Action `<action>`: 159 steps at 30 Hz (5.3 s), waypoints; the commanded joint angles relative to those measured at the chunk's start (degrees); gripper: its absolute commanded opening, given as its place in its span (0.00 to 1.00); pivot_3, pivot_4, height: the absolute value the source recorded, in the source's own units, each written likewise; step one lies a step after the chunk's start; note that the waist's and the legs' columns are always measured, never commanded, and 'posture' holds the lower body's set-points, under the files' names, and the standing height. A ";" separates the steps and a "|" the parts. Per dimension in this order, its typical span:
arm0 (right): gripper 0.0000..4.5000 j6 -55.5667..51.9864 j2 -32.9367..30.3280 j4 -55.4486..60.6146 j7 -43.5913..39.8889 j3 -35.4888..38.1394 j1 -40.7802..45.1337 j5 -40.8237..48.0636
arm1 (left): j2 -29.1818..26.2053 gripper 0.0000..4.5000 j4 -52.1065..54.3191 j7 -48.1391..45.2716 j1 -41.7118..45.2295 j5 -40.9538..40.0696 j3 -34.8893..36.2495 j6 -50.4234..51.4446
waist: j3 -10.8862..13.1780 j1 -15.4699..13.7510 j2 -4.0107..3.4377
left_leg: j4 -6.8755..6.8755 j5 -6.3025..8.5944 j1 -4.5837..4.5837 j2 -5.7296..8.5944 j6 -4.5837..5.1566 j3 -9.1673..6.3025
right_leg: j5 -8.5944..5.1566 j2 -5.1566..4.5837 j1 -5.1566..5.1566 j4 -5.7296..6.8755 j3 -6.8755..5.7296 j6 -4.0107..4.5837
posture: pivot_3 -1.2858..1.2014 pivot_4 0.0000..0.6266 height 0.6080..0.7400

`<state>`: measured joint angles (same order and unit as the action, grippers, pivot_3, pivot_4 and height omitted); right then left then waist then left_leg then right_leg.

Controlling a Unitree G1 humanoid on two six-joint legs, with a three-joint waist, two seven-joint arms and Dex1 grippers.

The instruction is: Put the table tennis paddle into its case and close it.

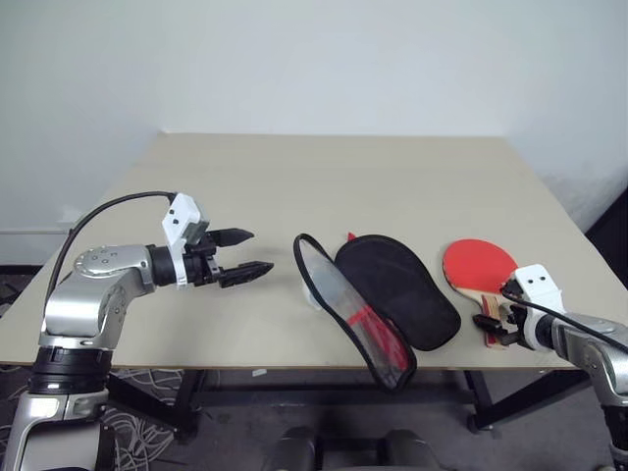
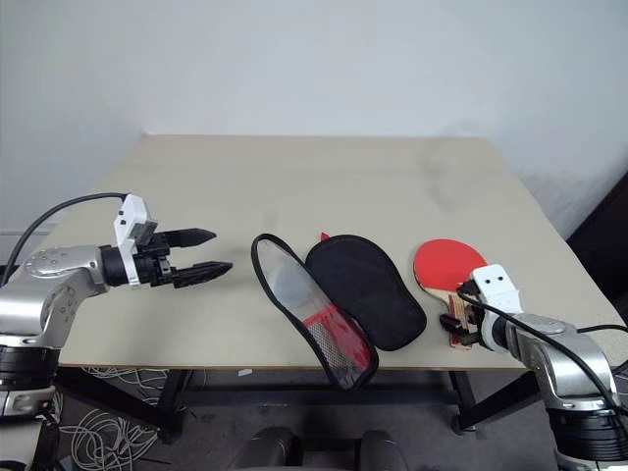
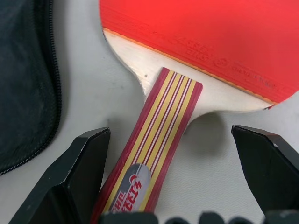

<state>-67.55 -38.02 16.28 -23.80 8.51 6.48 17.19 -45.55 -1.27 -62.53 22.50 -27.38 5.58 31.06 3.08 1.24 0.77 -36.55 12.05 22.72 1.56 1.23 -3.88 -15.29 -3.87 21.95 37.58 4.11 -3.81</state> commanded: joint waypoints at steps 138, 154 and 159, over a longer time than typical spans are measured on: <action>0.99 54.03 19.28 -69.29 4.06 -17.31 44.28 -21.65 | 0.71 1.00 7.97 7.43 -5.07 -1.89 3.71 2.35 | 0.04 3.09 -0.02 | 0.25 -0.06 -0.08 0.08 -0.10 -0.07 | 0.28 0.25 0.18 0.17 0.10 0.43 | 0.52 0.00 0.96; 0.99 49.31 19.76 -60.75 2.94 -16.61 41.00 -22.45 | 1.42 1.00 6.34 6.85 -3.58 -1.14 2.53 1.86 | 0.04 3.13 -0.04 | 0.29 -0.07 -0.09 0.08 -0.12 -0.08 | 0.29 0.26 0.22 0.18 0.12 0.45 | 0.52 0.00 0.96; 0.99 48.85 18.05 -60.11 2.91 -14.85 42.94 -21.76 | 1.32 1.00 5.87 6.65 -3.17 -0.93 2.42 1.80 | 0.04 3.05 -0.05 | 0.28 -0.07 -0.08 0.09 -0.12 -0.07 | 0.30 0.25 0.22 0.18 0.13 0.45 | 0.52 0.00 0.96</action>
<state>-18.83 -18.32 -46.63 -21.22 -8.11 46.68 -4.60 -44.07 4.24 -55.74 18.10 -27.99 7.30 33.54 3.12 4.29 0.72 -36.28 11.97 22.64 1.65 1.11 -3.95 -14.99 -3.63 22.17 37.77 4.24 -3.36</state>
